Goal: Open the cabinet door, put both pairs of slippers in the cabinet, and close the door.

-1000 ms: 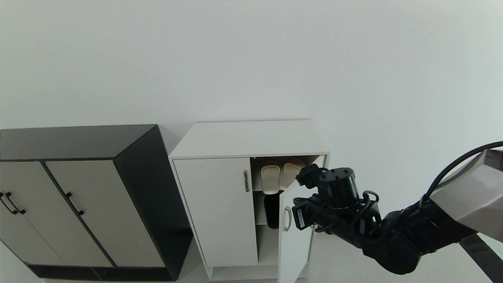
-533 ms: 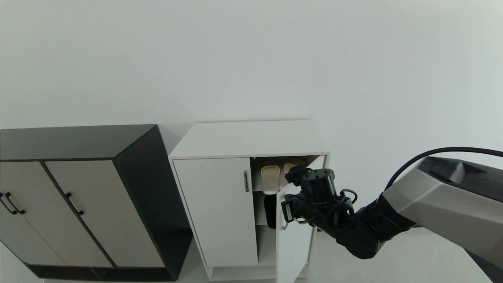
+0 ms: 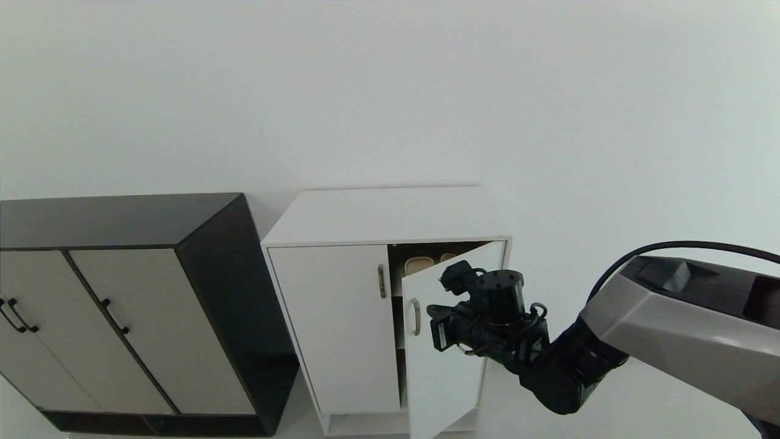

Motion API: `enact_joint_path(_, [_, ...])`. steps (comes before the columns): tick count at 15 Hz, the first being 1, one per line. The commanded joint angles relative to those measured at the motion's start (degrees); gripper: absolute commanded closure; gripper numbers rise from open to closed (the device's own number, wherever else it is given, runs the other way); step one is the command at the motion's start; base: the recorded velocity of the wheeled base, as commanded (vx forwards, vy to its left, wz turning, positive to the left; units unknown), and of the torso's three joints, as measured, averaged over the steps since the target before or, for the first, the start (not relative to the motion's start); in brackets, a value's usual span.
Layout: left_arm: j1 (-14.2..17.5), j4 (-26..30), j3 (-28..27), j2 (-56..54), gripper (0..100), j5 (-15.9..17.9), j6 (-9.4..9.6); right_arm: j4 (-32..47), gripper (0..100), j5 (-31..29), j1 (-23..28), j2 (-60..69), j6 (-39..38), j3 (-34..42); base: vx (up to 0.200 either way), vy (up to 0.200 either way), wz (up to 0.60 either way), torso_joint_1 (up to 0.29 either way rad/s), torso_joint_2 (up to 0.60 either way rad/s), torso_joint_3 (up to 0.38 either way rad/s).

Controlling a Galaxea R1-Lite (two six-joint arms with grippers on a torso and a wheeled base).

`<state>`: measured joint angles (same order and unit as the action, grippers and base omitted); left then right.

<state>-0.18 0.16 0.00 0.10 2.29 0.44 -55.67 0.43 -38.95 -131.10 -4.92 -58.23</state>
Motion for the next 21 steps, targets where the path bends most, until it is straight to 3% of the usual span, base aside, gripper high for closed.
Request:
enact_joint_path(1, [0.0, 0.0, 0.0, 0.0, 100, 0.0, 0.0, -1.8, 100, 2.8, 1.6, 1.3, 0.0, 3.0, 0.2, 0.0, 0.0, 0.002, 0.0, 0.007])
enact_joint_path(8, [0.0, 0.0, 0.0, 0.0, 100, 0.0, 0.0, -2.0, 100, 3.4, 2.6, 0.6, 0.0, 3.3, 0.2, 0.0, 0.0, 0.002, 0.0, 0.001])
enact_joint_path(15, [0.0, 0.0, 0.0, 0.0, 100, 0.0, 0.0, -2.0, 100, 3.4, 2.6, 0.0, 0.0, 2.6, 0.0, 0.0, 0.0, 0.0, 0.0, 0.0])
enact_joint_path(21, [0.0, 0.0, 0.0, 0.0, 100, 0.0, 0.0, -1.8, 100, 3.4, 4.1, -3.5, 0.0, -3.4, 0.0, 0.0, 0.0, 0.0, 0.0, 0.0])
